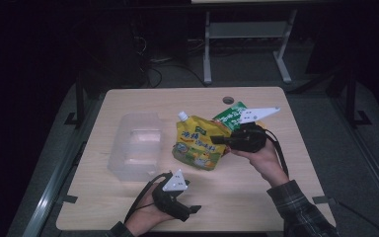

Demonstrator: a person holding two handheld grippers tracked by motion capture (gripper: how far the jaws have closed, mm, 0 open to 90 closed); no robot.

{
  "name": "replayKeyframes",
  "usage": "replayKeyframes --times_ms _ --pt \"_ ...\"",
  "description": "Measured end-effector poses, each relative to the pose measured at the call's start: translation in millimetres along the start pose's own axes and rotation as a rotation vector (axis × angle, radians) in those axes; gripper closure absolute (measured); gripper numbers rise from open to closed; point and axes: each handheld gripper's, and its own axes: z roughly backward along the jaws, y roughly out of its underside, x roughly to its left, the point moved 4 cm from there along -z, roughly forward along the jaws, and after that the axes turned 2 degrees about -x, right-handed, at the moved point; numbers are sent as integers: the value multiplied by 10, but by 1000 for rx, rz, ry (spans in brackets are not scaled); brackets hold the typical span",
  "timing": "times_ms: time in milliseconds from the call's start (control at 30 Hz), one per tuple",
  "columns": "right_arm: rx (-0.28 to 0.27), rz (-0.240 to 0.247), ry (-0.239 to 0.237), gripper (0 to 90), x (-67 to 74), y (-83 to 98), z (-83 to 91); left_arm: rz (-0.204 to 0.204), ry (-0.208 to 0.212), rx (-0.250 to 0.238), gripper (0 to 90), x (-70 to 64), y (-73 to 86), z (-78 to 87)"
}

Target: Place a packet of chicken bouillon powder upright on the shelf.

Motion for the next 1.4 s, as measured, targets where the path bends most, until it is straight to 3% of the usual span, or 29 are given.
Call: replayKeyframes --times_ms 267,633,1000,1267,1400 --pt "30 -13 12 900 8 -147 -291 -27 7 16 137 5 13 -42" --pt "31 -28 13 900 43 -411 -510 -35 8 28 138 8 22 -73" --pt "32 2 -1 900 195 -710 -837 -55 12 41 138 32 31 -76" --pt "36 1 -16 900 288 -860 -1093 -24 20 22 138 21 32 -79" --pt "47 1 -33 900 315 -895 -1234 -29 19 20 138 32 35 -78"
